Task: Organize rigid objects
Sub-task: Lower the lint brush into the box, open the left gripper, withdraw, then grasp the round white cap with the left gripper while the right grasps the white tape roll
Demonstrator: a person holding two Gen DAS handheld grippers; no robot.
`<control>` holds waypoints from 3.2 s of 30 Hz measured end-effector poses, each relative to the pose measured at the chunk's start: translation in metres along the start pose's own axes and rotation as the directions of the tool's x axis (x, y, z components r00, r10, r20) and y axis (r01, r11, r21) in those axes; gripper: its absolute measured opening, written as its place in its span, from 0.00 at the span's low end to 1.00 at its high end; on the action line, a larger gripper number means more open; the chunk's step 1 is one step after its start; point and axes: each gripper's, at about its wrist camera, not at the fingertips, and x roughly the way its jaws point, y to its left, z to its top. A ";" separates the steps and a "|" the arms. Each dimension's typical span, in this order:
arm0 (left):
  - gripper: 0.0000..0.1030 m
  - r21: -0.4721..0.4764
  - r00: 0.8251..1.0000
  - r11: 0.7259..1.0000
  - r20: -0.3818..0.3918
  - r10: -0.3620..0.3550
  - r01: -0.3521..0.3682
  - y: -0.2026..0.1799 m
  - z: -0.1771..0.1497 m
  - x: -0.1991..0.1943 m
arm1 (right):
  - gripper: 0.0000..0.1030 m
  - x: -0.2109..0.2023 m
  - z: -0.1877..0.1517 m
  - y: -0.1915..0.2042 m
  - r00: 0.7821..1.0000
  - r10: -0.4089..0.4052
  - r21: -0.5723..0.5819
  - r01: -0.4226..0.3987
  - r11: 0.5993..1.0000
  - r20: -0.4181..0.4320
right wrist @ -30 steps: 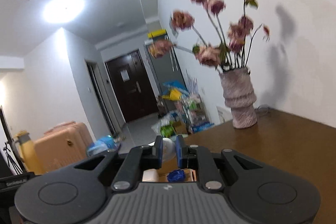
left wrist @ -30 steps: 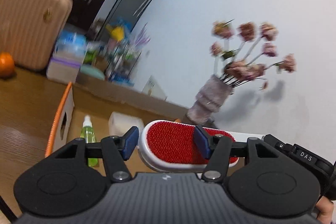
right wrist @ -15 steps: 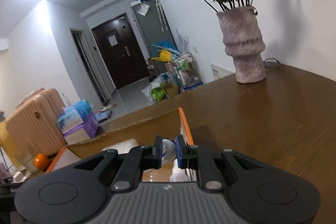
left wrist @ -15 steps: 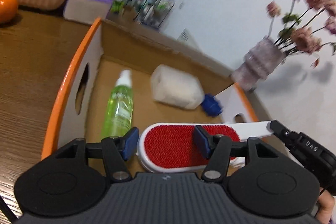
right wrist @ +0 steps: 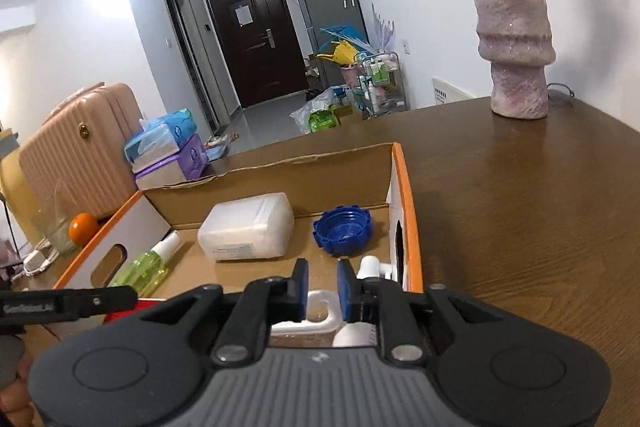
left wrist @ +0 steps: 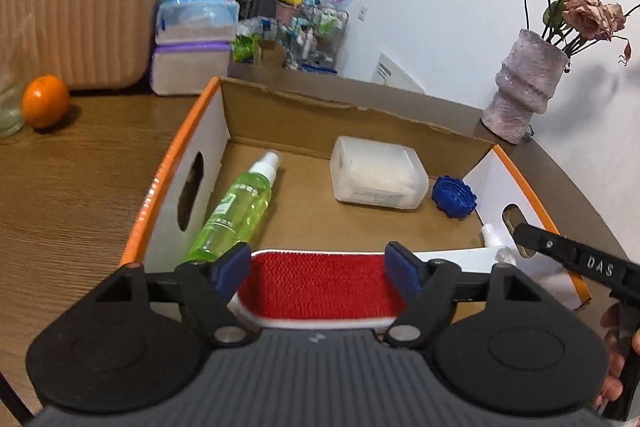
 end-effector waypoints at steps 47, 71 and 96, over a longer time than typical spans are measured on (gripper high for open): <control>1.00 0.232 0.823 0.971 0.561 -0.084 -0.060 -0.017 -0.142 -0.230 | 0.84 -0.237 -0.129 0.044 0.907 0.015 -0.199 0.076 0.977 0.421; 1.00 0.211 0.871 0.971 0.491 -0.009 -0.109 0.006 -0.228 -0.297 | 0.86 -0.310 -0.232 0.053 0.935 0.025 -0.208 0.052 0.977 0.353; 0.71 0.270 0.998 0.962 0.038 -0.045 0.033 -0.038 -0.099 -0.032 | 0.67 -0.115 -0.099 0.012 0.992 -0.065 -0.207 0.086 0.975 0.104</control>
